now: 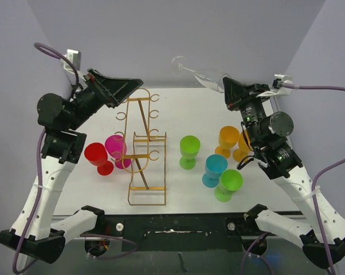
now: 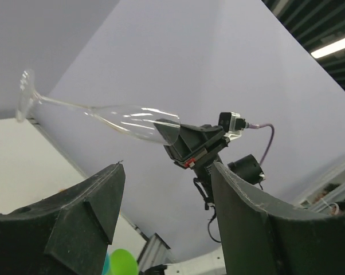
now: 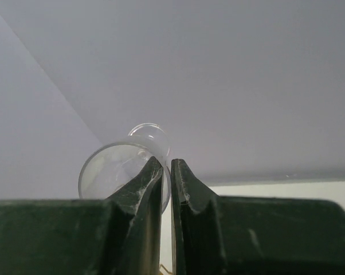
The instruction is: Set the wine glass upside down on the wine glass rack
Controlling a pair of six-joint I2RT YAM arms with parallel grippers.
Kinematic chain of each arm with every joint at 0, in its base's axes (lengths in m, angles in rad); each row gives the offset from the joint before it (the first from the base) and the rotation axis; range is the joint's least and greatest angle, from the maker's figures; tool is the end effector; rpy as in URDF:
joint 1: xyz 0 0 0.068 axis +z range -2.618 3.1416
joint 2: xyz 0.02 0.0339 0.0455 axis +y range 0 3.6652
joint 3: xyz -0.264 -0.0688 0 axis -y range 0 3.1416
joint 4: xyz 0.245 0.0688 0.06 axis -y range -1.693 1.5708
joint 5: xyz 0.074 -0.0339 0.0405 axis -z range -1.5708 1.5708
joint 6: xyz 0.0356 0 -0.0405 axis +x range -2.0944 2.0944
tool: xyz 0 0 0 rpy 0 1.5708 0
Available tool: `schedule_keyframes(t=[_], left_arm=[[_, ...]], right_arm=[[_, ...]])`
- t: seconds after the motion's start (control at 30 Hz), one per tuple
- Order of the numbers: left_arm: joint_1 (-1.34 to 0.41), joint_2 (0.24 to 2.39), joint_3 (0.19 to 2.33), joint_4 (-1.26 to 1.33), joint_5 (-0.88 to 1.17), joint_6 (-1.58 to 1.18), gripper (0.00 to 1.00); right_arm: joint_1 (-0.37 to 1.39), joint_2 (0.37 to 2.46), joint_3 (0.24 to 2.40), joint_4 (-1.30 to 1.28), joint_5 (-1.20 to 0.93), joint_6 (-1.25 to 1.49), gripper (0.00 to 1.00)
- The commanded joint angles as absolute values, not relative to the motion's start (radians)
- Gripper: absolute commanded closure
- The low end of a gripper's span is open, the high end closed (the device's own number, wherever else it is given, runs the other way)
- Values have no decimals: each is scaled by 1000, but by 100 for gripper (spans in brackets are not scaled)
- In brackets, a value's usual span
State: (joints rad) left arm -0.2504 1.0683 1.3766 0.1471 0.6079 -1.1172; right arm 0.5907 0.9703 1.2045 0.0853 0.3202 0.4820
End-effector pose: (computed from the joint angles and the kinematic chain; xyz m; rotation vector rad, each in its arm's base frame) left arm 0.1895 -0.0695 0.5218 0.0440 1.3501 -1.5157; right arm 0.1703 0.1007 0.4804 0.2145 1.2839 0.7222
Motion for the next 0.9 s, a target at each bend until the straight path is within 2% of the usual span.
schedule_keyframes(t=[0.0,0.13,0.23,0.4,0.63,0.87], left_arm=[[-456,1130,1429,200,391,-1140,42],[-594,1204,1466,176,211,-1126,46],[-624,1247,1495,171,113,-1149,47],[-674,1276,1445,359,-35,-1263,51],[-743,1313,1504,371,-251,-1238,51],[-789,1311,1436,430,-435,-1324,53]], right_arm=[[599,945,1194,365,257,532,100],[601,952,1182,459,230,548,100],[602,949,1176,501,202,561,100],[601,943,1147,547,175,600,99],[601,950,1124,580,146,674,99],[601,955,1128,578,110,686,98]])
